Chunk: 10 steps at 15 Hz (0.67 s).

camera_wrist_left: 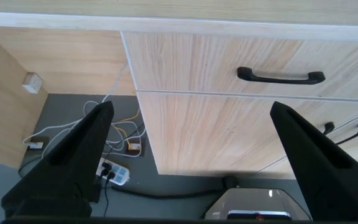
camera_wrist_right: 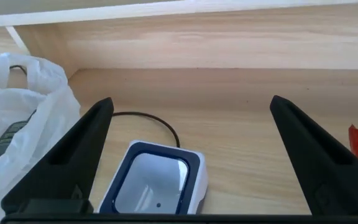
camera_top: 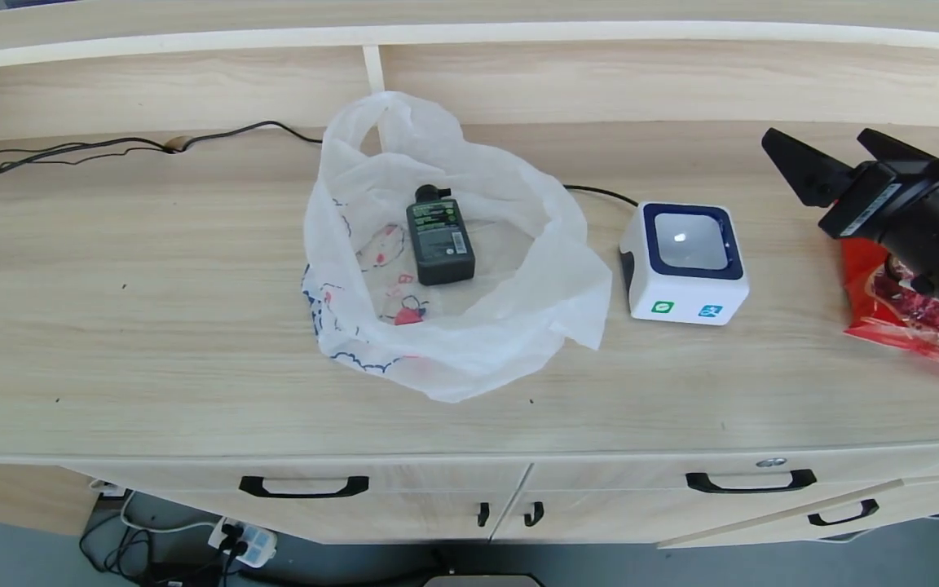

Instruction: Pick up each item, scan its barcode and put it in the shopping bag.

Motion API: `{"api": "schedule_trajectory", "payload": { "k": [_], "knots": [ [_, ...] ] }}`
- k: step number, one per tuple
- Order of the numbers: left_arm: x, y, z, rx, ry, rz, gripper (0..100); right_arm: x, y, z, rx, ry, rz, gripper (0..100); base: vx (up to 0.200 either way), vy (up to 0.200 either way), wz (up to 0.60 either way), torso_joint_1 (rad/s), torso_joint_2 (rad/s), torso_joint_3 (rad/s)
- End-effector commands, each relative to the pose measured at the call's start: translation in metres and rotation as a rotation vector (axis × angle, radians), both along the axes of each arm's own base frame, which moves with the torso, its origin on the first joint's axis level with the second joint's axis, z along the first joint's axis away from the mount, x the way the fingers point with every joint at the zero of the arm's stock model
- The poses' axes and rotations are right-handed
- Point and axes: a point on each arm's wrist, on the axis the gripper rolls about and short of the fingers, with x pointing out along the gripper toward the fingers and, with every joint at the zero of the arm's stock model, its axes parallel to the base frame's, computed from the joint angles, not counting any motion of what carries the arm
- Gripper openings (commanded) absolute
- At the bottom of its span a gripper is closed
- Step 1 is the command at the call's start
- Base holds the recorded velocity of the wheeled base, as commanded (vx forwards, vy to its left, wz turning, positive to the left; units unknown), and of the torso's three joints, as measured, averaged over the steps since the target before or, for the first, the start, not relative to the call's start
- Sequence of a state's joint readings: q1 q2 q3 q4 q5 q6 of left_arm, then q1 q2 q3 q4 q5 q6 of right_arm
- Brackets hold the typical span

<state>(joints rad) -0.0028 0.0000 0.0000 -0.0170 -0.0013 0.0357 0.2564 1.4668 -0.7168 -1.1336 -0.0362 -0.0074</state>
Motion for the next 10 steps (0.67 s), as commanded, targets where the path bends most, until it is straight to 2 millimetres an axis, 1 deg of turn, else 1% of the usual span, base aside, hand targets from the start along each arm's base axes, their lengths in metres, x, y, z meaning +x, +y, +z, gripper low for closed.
{"api": "schedule_trajectory", "payload": {
  "k": [1, 2, 4, 6, 8, 10],
  "knots": [
    [0.000, 0.000, 0.000, 0.001, 0.000, -0.001, 100, 0.001, -0.005, 0.002, 0.002, -0.006, -0.027, 100, 0.000, 0.000, 0.00, 0.000, 0.00, 0.000],
    [0.000, 0.000, 0.000, 0.000, -0.001, -0.001, 100, 0.002, -0.009, 0.002, 0.005, -0.005, -0.038, 100, 0.000, 0.000, 0.00, 0.000, 0.00, 0.000],
    [0.000, 0.000, 0.000, 0.000, 0.000, -0.001, 100, 0.002, -0.009, -0.004, 0.060, 0.026, -0.014, 100, 0.000, 0.000, 0.00, 0.000, 0.00, 0.000],
    [0.000, 0.000, 0.000, 0.000, 0.002, -0.001, 100, 0.002, -0.010, -0.004, 0.077, 0.029, -0.017, 100, 0.000, -0.200, 0.00, 0.000, 0.00, 0.002],
    [0.000, 0.000, 0.000, 0.000, 0.000, -0.001, 100, 0.001, -0.016, -0.007, 0.065, 0.037, -0.047, 100, 0.000, -0.200, 0.00, -0.010, 0.00, 0.000],
    [0.000, 0.000, 0.000, 0.000, 0.000, -0.001, 100, 0.000, -0.020, -0.005, 0.072, 0.030, -0.054, 100, 0.000, -0.200, 0.00, 0.012, 0.01, 0.000]
  ]
}}
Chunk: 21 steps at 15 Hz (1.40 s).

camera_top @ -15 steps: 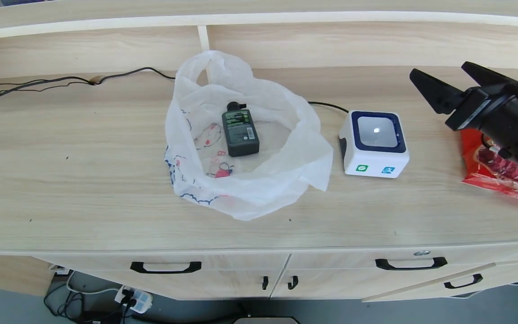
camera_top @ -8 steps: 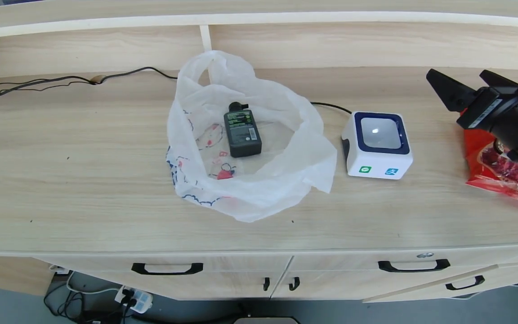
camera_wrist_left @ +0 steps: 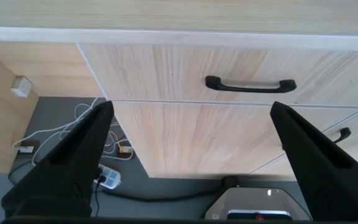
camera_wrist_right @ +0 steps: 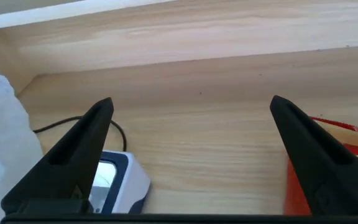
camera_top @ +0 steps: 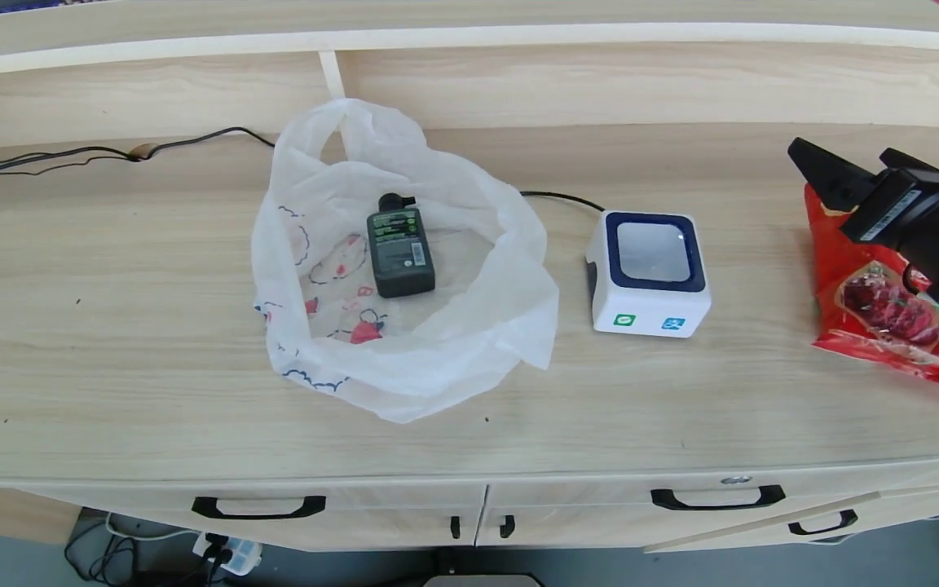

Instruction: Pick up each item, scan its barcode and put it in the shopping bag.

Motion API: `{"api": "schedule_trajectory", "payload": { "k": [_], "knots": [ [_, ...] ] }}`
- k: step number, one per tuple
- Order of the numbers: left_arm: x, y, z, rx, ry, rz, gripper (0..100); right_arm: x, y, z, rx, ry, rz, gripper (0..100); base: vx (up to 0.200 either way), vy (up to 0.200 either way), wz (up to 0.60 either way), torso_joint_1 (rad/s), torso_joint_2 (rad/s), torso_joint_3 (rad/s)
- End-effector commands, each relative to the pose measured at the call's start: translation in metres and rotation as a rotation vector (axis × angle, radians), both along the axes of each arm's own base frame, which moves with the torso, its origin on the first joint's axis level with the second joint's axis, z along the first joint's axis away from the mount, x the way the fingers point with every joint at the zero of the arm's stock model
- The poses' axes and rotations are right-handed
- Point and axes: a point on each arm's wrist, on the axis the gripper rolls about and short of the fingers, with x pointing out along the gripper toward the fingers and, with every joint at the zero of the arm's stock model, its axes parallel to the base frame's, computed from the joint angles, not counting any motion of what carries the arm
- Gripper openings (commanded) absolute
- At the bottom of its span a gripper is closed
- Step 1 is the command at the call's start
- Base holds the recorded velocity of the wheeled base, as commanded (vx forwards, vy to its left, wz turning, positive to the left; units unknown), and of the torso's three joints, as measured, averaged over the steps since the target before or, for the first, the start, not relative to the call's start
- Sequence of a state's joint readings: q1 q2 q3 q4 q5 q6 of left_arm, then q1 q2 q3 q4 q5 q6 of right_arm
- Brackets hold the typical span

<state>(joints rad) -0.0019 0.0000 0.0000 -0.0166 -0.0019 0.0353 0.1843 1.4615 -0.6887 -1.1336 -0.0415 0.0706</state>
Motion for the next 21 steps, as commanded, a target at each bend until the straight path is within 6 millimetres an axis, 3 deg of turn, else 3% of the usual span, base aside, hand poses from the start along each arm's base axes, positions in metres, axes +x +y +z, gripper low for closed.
{"api": "schedule_trajectory", "payload": {
  "k": [1, 3, 7, 12, 18, 21],
  "knots": [
    [0.000, 0.000, 0.000, 0.000, 0.003, -0.001, 100, -0.003, -0.003, 0.004, 0.026, -0.010, 0.002, 100, 0.000, -0.200, 0.00, -0.002, 0.01, -0.002],
    [0.000, 0.000, 0.000, 0.000, 0.001, -0.001, 100, -0.005, -0.005, 0.004, 0.050, -0.009, -0.017, 100, 0.000, -0.200, 0.00, -0.007, 0.00, 0.002],
    [0.000, 0.000, 0.000, 0.001, 0.001, -0.001, 100, -0.015, -0.032, 0.009, 0.030, 0.113, -0.130, 100, -0.100, -0.200, 0.00, 0.002, 0.00, 0.000],
    [0.000, 0.000, 0.000, -0.002, 0.001, -0.001, 100, -0.017, -0.031, 0.022, -0.043, 0.339, -0.125, 100, -0.080, -0.080, 0.00, 0.009, 0.00, 0.000],
    [0.000, 0.000, 0.000, -0.002, 0.000, -0.001, 100, 0.011, 0.007, 0.039, -0.087, 0.454, -0.010, 100, 0.000, 0.000, 0.00, 0.000, 0.00, 0.000],
    [0.000, 0.000, 0.000, -0.003, 0.000, 0.001, 100, 0.024, 0.015, 0.039, -0.105, 0.548, 0.004, 100, 0.000, 0.000, 0.00, 0.000, 0.00, 0.000]
  ]
}}
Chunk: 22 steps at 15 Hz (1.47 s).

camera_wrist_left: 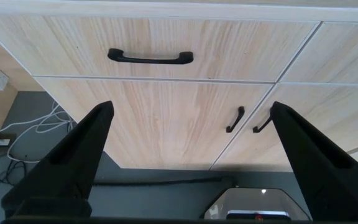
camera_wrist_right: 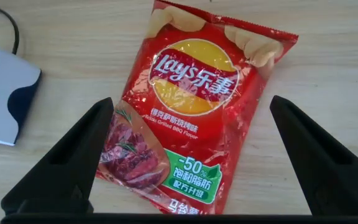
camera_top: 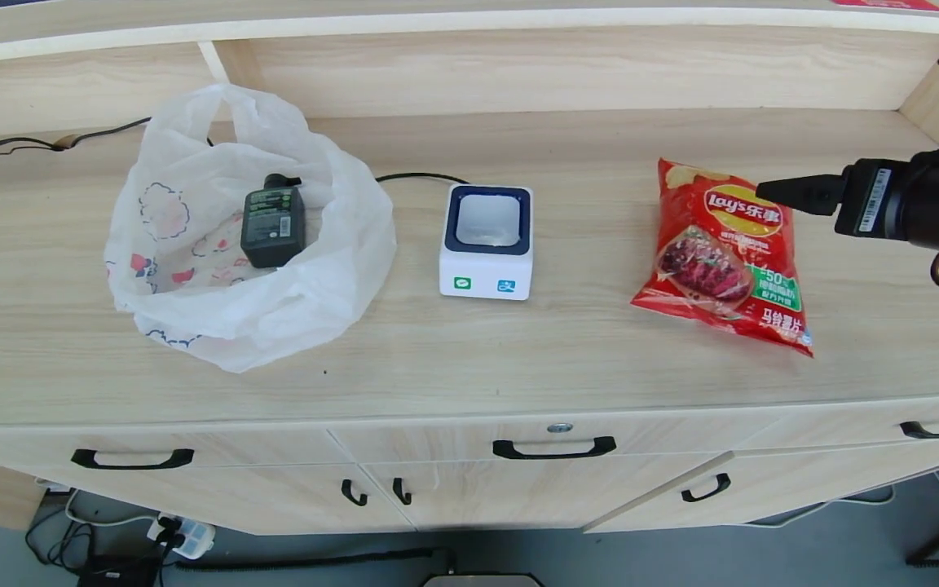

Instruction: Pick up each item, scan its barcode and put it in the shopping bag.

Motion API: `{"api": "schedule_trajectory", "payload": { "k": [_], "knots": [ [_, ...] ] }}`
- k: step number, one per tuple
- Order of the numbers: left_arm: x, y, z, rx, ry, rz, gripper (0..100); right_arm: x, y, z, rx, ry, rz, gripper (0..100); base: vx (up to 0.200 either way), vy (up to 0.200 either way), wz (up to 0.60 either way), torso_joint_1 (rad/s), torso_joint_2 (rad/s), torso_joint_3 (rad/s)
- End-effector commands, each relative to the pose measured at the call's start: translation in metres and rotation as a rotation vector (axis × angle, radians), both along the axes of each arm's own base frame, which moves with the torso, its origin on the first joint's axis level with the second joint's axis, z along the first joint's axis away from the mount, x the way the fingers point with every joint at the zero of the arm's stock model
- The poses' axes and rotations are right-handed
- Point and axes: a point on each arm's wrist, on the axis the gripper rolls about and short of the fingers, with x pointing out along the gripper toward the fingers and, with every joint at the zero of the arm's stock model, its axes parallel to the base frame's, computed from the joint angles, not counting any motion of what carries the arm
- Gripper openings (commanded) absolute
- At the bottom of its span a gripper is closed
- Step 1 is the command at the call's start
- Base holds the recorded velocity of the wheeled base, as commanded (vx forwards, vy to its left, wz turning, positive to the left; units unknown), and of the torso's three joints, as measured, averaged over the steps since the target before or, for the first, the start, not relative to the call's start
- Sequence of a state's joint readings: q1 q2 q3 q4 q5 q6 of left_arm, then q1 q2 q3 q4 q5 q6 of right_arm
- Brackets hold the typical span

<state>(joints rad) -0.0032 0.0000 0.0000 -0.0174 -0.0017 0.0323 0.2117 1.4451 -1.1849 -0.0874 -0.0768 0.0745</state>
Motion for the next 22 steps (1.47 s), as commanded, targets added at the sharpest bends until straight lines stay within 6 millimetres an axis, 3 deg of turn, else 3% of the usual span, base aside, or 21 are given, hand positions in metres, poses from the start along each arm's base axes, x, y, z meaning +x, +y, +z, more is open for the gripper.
{"api": "schedule_trajectory", "payload": {
  "k": [1, 6, 22],
  "knots": [
    [0.000, 0.000, 0.000, -0.002, 0.001, 0.002, 100, 0.020, 0.008, -0.003, -0.006, 0.033, 0.001, 100, 0.000, 0.000, 0.00, 0.000, 0.00, 0.000],
    [0.000, 0.000, 0.000, -0.003, 0.001, 0.002, 100, 0.047, 0.017, -0.029, -0.028, 0.123, -0.050, 100, 0.000, 0.000, 0.00, 0.000, 0.00, 0.000],
    [0.000, 0.000, 0.000, -0.003, 0.002, 0.002, 100, 0.068, 0.024, -0.048, -0.005, 0.162, -0.063, 100, 0.000, 0.000, 0.00, 0.000, 0.00, 0.000]
  ]
}}
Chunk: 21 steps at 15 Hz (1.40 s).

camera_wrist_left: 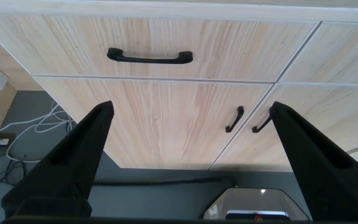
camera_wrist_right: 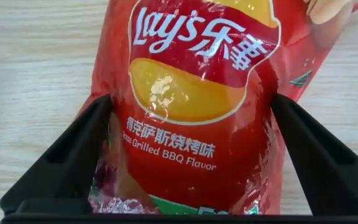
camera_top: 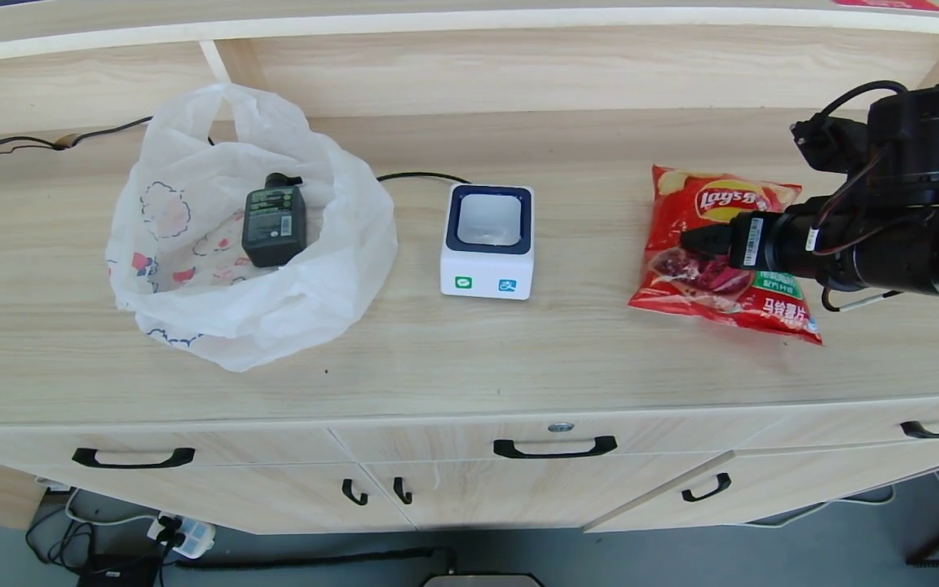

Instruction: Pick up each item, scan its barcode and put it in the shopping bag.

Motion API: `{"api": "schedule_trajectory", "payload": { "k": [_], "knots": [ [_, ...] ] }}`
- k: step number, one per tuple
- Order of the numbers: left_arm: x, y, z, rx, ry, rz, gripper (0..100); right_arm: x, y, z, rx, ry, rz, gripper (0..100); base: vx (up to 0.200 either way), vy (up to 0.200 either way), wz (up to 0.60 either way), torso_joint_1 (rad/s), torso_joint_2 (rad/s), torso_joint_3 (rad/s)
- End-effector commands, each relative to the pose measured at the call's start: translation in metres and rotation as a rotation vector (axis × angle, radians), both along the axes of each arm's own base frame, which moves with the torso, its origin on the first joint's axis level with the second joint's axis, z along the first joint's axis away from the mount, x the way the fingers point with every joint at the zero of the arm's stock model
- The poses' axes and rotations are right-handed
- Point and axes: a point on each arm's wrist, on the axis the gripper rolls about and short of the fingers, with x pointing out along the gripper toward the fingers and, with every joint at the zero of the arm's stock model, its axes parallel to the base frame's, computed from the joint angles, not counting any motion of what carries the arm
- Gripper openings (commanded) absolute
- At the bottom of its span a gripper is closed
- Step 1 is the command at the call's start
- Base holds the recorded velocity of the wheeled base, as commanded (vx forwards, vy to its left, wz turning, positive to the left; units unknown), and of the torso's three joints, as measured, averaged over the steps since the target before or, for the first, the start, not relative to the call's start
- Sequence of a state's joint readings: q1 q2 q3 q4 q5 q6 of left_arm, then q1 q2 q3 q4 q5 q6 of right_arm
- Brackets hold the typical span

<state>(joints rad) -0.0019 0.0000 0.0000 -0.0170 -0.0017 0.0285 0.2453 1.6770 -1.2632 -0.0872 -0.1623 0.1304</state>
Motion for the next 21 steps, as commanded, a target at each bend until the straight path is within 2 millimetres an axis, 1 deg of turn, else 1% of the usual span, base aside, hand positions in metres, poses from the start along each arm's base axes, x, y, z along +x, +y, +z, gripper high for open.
{"api": "schedule_trajectory", "payload": {
  "k": [1, 3, 4, 7, 9, 13, 14, 16, 18, 19, 20, 21],
  "knots": [
    [0.000, 0.000, 0.000, 0.001, 0.000, 0.001, 100, 0.008, 0.003, 0.000, 0.007, -0.024, -0.001, 100, 0.000, 0.000, 0.00, 0.000, 0.00, 0.000],
    [0.000, 0.000, 0.000, 0.001, 0.002, -0.001, 100, 0.008, 0.002, -0.002, 0.005, -0.024, -0.002, 100, 0.000, 0.000, 0.00, 0.000, 0.00, 0.000],
    [0.000, 0.000, 0.000, 0.001, 0.002, 0.001, 100, 0.007, 0.003, -0.004, 0.004, -0.020, -0.002, 0, 0.000, 0.000, 0.00, 0.000, 0.00, 0.000],
    [0.000, 0.000, 0.000, 0.001, 0.000, 0.001, 100, 0.005, 0.004, -0.006, 0.004, -0.014, 0.001, 0, 0.000, 0.000, 0.00, 0.000, 0.00, 0.000],
    [0.000, 0.000, 0.000, 0.001, 0.002, 0.001, 100, 0.004, 0.003, -0.002, 0.009, -0.025, 0.000, 0, 0.000, 0.000, 0.00, 0.000, 0.00, 0.000],
    [0.000, 0.000, 0.000, 0.001, 0.000, 0.001, 100, -0.016, -0.001, 0.018, 0.032, -0.087, 0.011, 0, 0.000, 0.000, 0.00, 0.000, 0.00, 0.000],
    [0.000, 0.000, 0.000, 0.001, -0.001, -0.001, 100, -0.025, -0.003, 0.029, 0.069, -0.117, 0.021, 0, 0.000, 0.000, 0.00, 0.000, 0.00, 0.000],
    [0.000, 0.000, 0.000, 0.001, 0.000, -0.001, 100, -0.038, -0.004, 0.041, 0.096, -0.156, 0.045, 0, 0.000, 0.000, 0.00, 0.000, 0.00, 0.000],
    [0.000, 0.000, 0.000, 0.001, 0.000, 0.001, 100, -0.058, -0.006, 0.054, 0.142, -0.198, 0.066, 0, 0.000, 0.000, 0.00, 0.000, 0.00, 0.000],
    [0.000, 0.000, 0.000, 0.001, 0.002, -0.001, 100, -0.065, -0.008, 0.057, 0.152, -0.207, 0.072, 0, 0.000, 0.000, 0.00, 0.000, 0.00, 0.000],
    [0.000, 0.000, 0.000, 0.001, -0.001, -0.001, 100, -0.077, -0.011, 0.057, 0.162, -0.212, 0.075, 0, 0.000, 0.000, 0.00, 0.000, 0.00, 0.000],
    [0.000, 0.000, 0.000, 0.001, 0.002, 0.001, 100, -0.095, -0.015, 0.054, 0.185, -0.210, 0.075, 0, 0.000, 0.000, 0.00, 0.000, 0.00, 0.000]
  ]
}}
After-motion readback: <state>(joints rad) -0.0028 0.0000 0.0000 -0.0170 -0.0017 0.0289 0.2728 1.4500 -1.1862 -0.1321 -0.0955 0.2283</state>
